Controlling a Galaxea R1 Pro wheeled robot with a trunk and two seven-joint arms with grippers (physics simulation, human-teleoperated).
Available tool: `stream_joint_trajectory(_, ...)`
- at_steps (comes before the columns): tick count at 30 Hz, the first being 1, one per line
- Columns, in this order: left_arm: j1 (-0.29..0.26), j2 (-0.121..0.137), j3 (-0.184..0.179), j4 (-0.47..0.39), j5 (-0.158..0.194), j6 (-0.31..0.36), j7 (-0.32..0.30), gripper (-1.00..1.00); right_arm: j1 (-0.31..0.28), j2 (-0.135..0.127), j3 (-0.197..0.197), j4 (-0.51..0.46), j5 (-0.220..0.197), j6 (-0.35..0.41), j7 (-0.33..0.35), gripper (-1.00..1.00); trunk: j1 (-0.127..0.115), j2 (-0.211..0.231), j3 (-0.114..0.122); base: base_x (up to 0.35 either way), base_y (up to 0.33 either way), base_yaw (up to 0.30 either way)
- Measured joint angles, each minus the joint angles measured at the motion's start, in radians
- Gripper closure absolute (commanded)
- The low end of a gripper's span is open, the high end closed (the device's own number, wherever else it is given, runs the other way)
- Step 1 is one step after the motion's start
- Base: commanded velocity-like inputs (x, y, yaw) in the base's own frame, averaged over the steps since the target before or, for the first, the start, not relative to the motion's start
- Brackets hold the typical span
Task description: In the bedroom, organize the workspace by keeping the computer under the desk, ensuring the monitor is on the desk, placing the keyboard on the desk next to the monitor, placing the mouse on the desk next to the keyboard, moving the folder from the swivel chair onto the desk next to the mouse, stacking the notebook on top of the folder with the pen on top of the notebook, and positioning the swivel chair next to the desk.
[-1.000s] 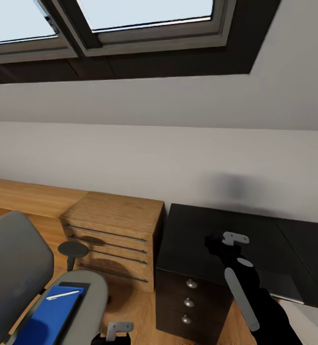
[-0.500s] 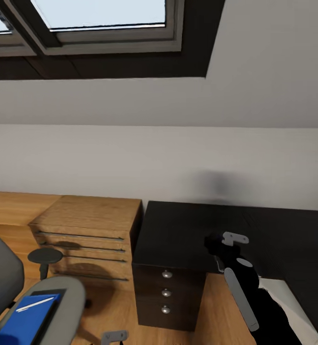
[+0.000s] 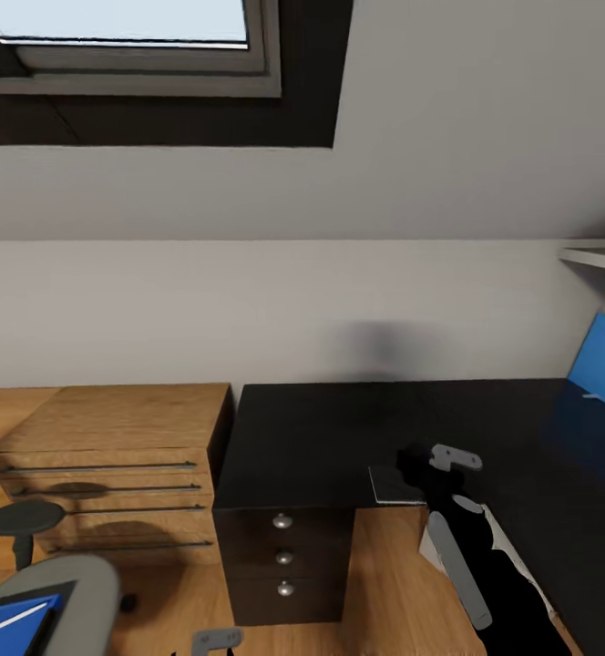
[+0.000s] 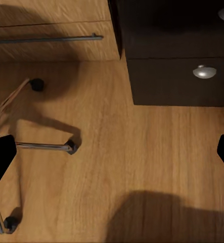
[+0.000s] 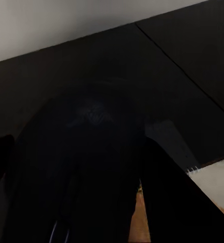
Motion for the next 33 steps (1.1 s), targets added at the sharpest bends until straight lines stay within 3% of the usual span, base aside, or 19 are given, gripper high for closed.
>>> stream_joint_trajectory(3,0.000,0.002,0.001,0.000,-0.001,0.000,0.002,-1.00,0.000,0.003,-0.021,0.011,-0.025,-0.017,-0.026,1.00,0.000,0.000,0.000,0.000,0.000,-0.298)
stream_joint_trajectory(5,0.000,0.004,0.003,0.000,-0.002,-0.001,0.003,-1.00,0.000,0.010,-0.056,0.038,-0.041,-0.042,-0.061,1.00,0.000,0.000,0.000,0.000,0.000,-0.298)
stream_joint_trajectory(6,0.000,0.003,0.037,-0.001,-0.002,0.000,0.002,-1.00,0.000,0.012,-0.123,0.087,-0.047,-0.100,-0.127,1.00,0.000,0.000,0.000,0.000,0.000,-0.298)
stream_joint_trajectory(7,0.000,0.003,0.044,-0.001,-0.002,-0.001,0.002,-1.00,0.000,0.013,-0.138,0.093,-0.050,-0.116,-0.145,1.00,0.000,0.000,0.000,0.000,0.000,-0.295)
stream_joint_trajectory(10,0.001,0.004,0.052,-0.001,-0.002,0.000,0.002,-1.00,0.000,0.013,-0.146,0.096,-0.054,-0.167,-0.199,1.00,0.000,0.000,0.000,0.000,0.000,-0.128)
stream_joint_trajectory(14,0.001,0.005,0.053,-0.001,-0.002,-0.001,0.002,-1.00,0.000,0.016,-0.141,0.095,-0.058,-0.177,-0.210,1.00,0.000,0.000,0.000,0.000,0.000,-0.020)
stream_joint_trajectory(15,0.001,0.004,0.053,0.000,-0.002,-0.001,0.002,-1.00,0.000,0.057,-0.155,0.104,-0.112,-0.180,-0.217,1.00,0.000,0.000,0.000,0.000,0.000,-0.003)
stream_joint_trajectory(18,0.001,0.004,0.054,-0.001,-0.002,0.000,0.002,-1.00,-0.002,0.077,-0.200,0.138,-0.175,-0.183,-0.230,1.00,0.000,0.000,0.000,0.000,0.000,-0.001)
stream_joint_trajectory(19,0.000,0.004,0.054,-0.001,-0.002,0.000,0.002,-1.00,-0.010,0.084,-0.226,0.192,-0.203,-0.193,-0.331,1.00,0.000,0.000,0.000,0.000,0.000,0.000)
stream_joint_trajectory(21,0.000,0.005,0.052,0.005,0.000,-0.001,0.002,-1.00,-0.032,0.077,-0.230,0.245,-0.193,-0.222,-0.398,1.00,0.000,0.000,0.000,0.000,0.000,0.000)
stream_joint_trajectory(22,0.001,0.004,0.049,0.084,-0.005,-0.083,0.002,-1.00,-0.131,0.053,-0.231,0.401,-0.109,-0.263,-0.506,1.00,0.000,0.000,0.000,0.000,0.000,0.000)
stream_joint_trajectory(25,0.001,-0.001,0.038,0.106,-0.008,-0.147,0.000,-1.00,-0.170,0.020,-0.235,0.482,-0.063,-0.321,-0.529,1.00,0.000,0.000,0.000,0.000,0.000,0.000)
stream_joint_trajectory(28,0.001,-0.003,0.021,0.121,-0.007,-0.166,-0.001,-1.00,-0.183,0.003,-0.236,0.514,-0.047,-0.375,-0.561,1.00,0.000,0.000,0.000,0.000,0.000,0.000)
stream_joint_trajectory(33,0.001,-0.004,0.010,0.164,-0.007,-0.172,-0.003,-1.00,-0.228,-0.034,-0.236,0.597,-0.042,-0.395,-0.581,1.00,0.000,0.000,0.000,0.000,0.000,0.000)
